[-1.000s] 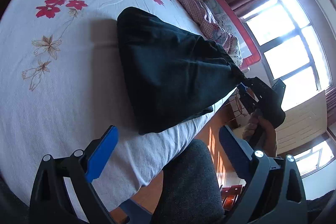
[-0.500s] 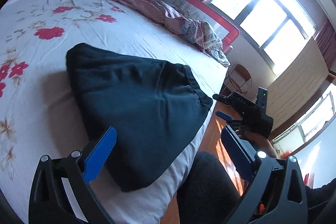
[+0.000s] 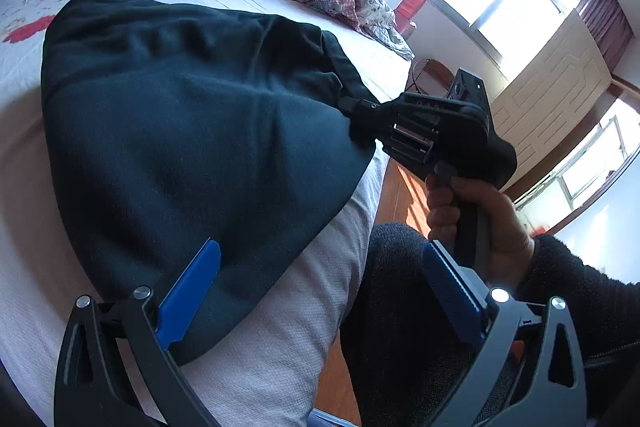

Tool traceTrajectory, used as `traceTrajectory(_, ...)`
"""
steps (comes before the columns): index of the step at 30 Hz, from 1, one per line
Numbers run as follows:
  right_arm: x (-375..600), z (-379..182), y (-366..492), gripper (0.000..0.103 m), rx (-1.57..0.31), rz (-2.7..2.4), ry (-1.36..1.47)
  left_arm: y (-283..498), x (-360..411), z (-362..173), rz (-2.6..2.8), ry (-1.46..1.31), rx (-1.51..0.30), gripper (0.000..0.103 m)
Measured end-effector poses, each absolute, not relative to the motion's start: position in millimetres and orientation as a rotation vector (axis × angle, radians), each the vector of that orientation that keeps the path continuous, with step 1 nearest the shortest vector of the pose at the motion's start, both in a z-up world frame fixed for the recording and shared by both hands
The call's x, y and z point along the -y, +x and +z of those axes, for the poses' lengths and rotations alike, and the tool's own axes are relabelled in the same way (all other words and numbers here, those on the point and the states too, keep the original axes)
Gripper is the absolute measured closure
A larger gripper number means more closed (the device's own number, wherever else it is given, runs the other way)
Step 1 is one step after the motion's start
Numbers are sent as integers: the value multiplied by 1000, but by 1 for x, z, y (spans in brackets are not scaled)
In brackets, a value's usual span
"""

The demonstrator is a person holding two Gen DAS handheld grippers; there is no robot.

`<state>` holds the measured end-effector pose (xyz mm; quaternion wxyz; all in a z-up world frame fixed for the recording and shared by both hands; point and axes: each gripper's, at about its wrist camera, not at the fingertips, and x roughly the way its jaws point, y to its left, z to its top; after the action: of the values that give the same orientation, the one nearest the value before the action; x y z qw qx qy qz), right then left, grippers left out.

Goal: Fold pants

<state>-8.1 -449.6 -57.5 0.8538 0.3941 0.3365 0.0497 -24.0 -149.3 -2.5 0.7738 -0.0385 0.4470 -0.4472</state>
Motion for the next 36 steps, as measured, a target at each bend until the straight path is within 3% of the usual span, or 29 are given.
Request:
traceTrajectory(1,442,-46,-3,100,-736,103,769,-27,151,0,-964,-43,-970,2)
traceTrajectory(3,443,-26,-4,92,-719,178,803,-31,146,11,-955,-15,-972,2)
traceTrajectory(5,461,-8,-14,54,-632,185,859,-30,121,29,-926,-76,-937,2)
traceTrajectory(6,474,-3,-22,23,-583,141,885,-25,105,36,-895,-128,-926,2)
traceTrajectory(7,488,-2,-26,20,-544,106,912,-15,91,39,-865,-182,-925,2)
traceTrajectory(15,523,-60,-36,20,-655,29,1029,62,14,0,-654,-708,-1052,2)
traceTrajectory(30,482,-63,-21,20,-688,157,999,58,27,-29,-615,-769,-1147,2)
traceTrajectory(34,457,-38,-13,57,-748,49,793,56,25,-29,-613,-771,-1155,2)
traceTrajectory(36,457,-28,-20,65,-720,101,872,55,22,-27,-610,-761,-1155,2)
